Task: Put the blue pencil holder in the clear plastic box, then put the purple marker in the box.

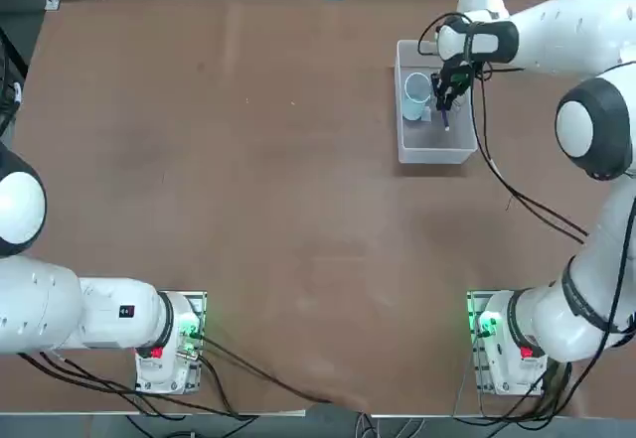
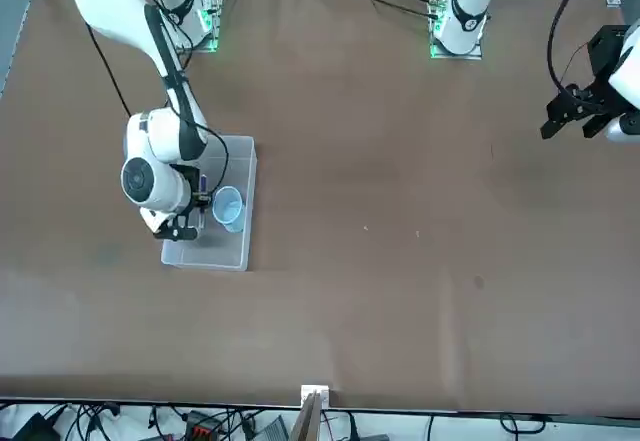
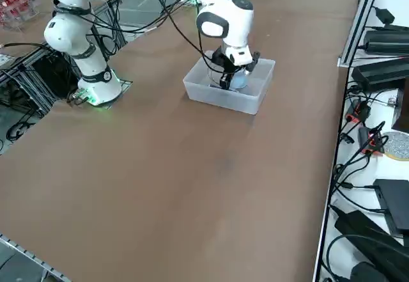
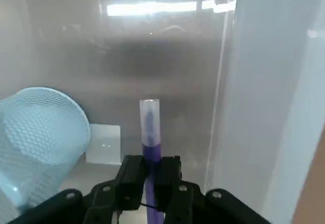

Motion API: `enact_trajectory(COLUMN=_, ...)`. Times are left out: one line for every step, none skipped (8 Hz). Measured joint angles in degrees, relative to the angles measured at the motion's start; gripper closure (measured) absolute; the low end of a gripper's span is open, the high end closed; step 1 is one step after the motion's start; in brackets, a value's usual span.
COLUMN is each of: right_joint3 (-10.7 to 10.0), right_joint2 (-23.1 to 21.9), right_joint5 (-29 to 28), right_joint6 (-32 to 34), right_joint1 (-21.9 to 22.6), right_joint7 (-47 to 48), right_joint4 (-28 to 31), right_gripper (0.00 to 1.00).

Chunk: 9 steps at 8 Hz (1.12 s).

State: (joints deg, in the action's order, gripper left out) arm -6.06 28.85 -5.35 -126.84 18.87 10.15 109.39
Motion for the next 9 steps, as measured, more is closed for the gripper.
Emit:
enact_trajectory(right_joint3=-0.04, right_joint2=0.16, right_joint5=0.05, right_joint6=-0.17, right_joint1=-0.02, right_joint7=0.0, right_joint4=0.0, right_gripper=0.85)
enact_trajectory(right_joint3=-0.09, right_joint2=0.23, right_joint5=0.06, right_joint6=-0.27, right_joint1=-0.05, right_joint7=0.0, right_joint4=0.0, right_gripper=0.85)
enact_trajectory(right_joint3=-0.13, right_joint2=0.38, right_joint5=0.06, right_joint6=-0.28, right_joint1=-0.08, right_joint7=0.0, right_joint4=0.0, right_gripper=0.85)
enact_trajectory(right_joint3=-0.18, right_joint2=0.64, right_joint5=0.06, right_joint6=-0.37, right_joint1=-0.1, right_joint7=0.0, right_joint4=0.0, right_gripper=0.85)
enact_trajectory(right_joint3=-0.19, right_joint2=0.86, right_joint5=0.06, right_joint6=-0.46, right_joint1=-0.11, right_joint7=0.0, right_joint4=0.0, right_gripper=0.84)
enact_trajectory(right_joint3=-0.23, right_joint2=0.92, right_joint5=0.07, right_joint6=-0.5, right_joint1=-0.13, right_joint7=0.0, right_joint4=-0.01, right_gripper=0.78)
enact_trajectory(right_joint3=-0.27, right_joint2=0.92, right_joint5=0.07, right_joint6=-0.53, right_joint1=-0.15, right_joint7=0.0, right_joint4=-0.05, right_gripper=0.76)
enact_trajectory(right_joint3=-0.3, right_joint2=0.93, right_joint5=0.07, right_joint6=-0.55, right_joint1=-0.17, right_joint7=0.0, right_joint4=-0.22, right_gripper=0.61)
enact_trajectory(right_joint3=-0.33, right_joint2=0.92, right_joint5=0.08, right_joint6=-0.55, right_joint1=-0.17, right_joint7=0.0, right_joint4=-0.62, right_gripper=0.49)
